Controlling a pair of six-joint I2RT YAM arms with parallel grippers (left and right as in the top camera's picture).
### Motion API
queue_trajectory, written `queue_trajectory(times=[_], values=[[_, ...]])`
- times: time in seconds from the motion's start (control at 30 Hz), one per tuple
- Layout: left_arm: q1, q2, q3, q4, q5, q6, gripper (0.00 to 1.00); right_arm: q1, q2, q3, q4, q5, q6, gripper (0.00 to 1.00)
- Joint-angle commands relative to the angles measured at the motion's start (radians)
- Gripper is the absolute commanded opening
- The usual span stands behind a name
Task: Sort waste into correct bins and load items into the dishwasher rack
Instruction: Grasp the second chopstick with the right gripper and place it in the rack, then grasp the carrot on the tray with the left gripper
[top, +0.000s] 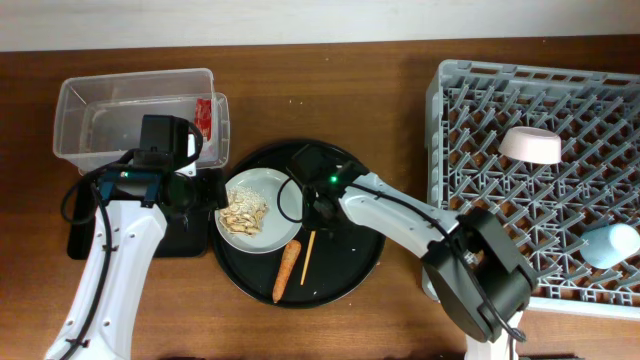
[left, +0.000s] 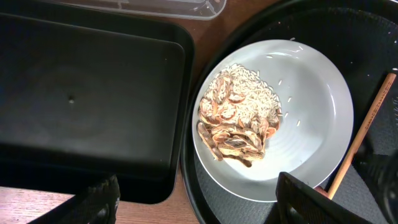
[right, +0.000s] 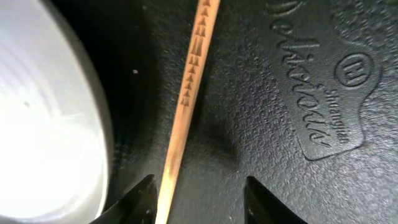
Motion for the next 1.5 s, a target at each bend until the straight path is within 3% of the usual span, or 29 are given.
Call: queue_trajectory(times=[0.0,0.13,0.27,0.57,0.77,0.87,1.03,1.2,1.47], values=[[0.002,-0.011,0.002,-0.002,-0.011,0.009,0.8,0.017,0.037,0.009,0.009,0.012,0.024,0.44],[0.002,-0.011,0.002,-0.002,-0.011,0.009,0.8,0.018,0.068,0.009,-0.002,0.012,0.024,0.44],[0.002,-0.011,0.002,-0.002,-0.011,0.009,0.8,0.017,0.068,0.009,-0.031,0.012,0.031,0.27],[0.002,-0.011,0.002,-0.002,-0.011,0.009,0.8,0.003,0.032,0.01,-0.1,0.009,0.05,0.04],[0.002,-0.011,0.002,-0.002,-0.011,0.009,0.8,-0.058,-0.134,0.012,-0.152,0.011,-0.034,0.04],[0.002,-0.011,0.002,-0.002,-0.01,0.009,0.8,-0.141,-0.293,0.012,-0.213,0.011,-0.175,0.04],[0.002,-0.011,0.002,-0.002,-0.01,0.009,0.8,-0.404,-0.524,0.012,-0.412,0.012,-0.453,0.04],[0.002,-0.011,0.002,-0.002,0.021,0.008,0.8,-0.623,-0.504,-0.016,-0.476,0.011,-0.541,0.05],[0.002,-0.011,0.002,-0.005,0.021,0.009,0.8,-0.644,-0.362,-0.108,-0.359,0.013,-0.587,0.06]])
